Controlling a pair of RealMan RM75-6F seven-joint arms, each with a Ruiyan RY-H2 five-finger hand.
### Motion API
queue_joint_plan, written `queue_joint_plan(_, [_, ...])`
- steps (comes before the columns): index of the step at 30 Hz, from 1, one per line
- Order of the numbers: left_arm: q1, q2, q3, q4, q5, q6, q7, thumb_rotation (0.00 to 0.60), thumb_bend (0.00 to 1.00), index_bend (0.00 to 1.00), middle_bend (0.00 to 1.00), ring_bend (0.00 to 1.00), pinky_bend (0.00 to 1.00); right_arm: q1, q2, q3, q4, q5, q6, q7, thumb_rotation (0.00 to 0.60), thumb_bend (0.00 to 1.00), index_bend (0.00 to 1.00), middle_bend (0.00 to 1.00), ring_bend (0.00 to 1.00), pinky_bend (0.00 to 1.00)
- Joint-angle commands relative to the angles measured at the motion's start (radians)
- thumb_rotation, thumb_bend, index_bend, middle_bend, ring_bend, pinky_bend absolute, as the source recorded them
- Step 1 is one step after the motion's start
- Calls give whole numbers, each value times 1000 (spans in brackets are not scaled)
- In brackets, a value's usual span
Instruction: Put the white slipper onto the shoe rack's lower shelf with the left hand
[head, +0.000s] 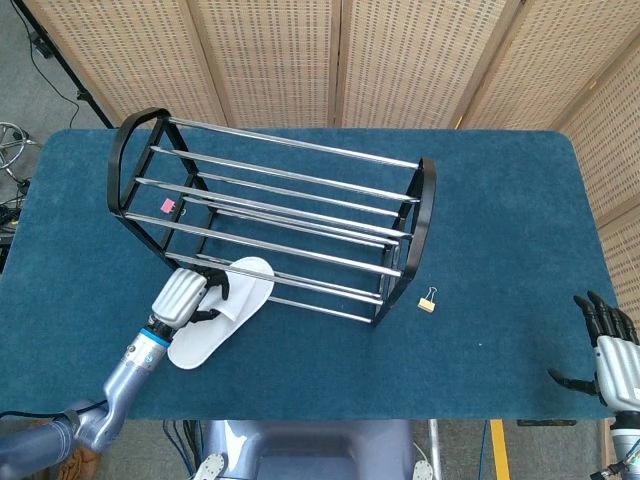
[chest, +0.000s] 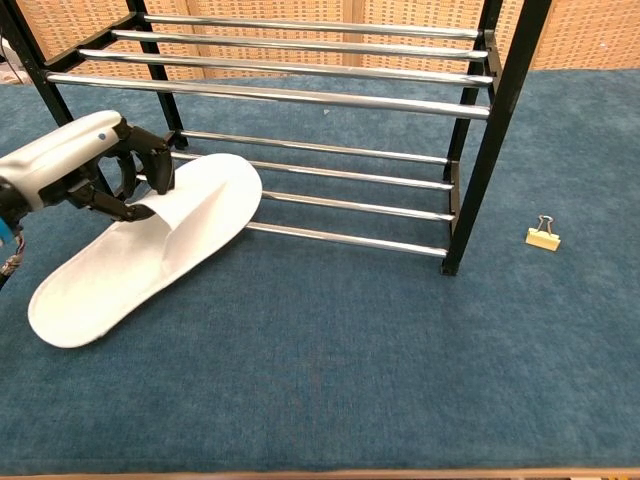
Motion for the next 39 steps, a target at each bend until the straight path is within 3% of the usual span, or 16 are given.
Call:
queue_joint_plan(1, [-41,-30,-35,15,-37,-50,54,600,487,653,540,474,577,2,-1,5,8,21,-9,0,600,0,0,0,0,0])
queue_joint_plan(13, [-129,-79,-81,56,-106,-162,108,600,482,649,538,474,577,1,-4,11,10,45,-6,-22,600,0,0,0,0,0])
queue_joint_plan(39, [-211,-118,-138,160,-191,-201,208,600,476,646,534,474,577,35,-23,28,57,112,-81,-11,600,0,0,0,0,0])
